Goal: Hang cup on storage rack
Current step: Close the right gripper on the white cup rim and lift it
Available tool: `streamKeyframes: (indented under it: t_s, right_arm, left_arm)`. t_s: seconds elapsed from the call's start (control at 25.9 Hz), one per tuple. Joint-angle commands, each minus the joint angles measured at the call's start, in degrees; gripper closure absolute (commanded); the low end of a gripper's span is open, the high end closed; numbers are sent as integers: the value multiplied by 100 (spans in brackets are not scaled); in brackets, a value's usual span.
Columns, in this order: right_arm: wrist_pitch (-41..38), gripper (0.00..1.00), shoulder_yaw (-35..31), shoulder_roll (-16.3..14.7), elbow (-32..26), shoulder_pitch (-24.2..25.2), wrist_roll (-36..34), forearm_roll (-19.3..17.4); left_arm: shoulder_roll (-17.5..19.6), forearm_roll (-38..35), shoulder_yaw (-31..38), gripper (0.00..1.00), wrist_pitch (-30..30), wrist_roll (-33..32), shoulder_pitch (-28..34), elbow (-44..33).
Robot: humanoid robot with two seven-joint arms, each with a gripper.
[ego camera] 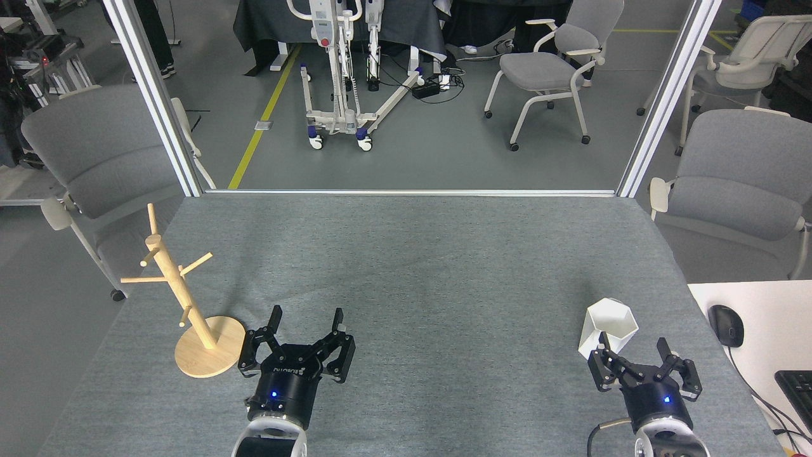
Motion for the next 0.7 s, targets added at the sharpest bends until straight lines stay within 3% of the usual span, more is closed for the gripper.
streamKeyframes:
  t_s: [0.0, 0.66]
  right_arm:
    - [9, 0, 122, -15, 199, -44, 3, 62]
    - [79, 0, 140, -33, 735, -509, 3, 62]
  left_arm:
    - [0, 0, 2, 1, 14, 3, 1, 51]
    - [-35, 0, 2, 1, 22, -6, -7, 51]
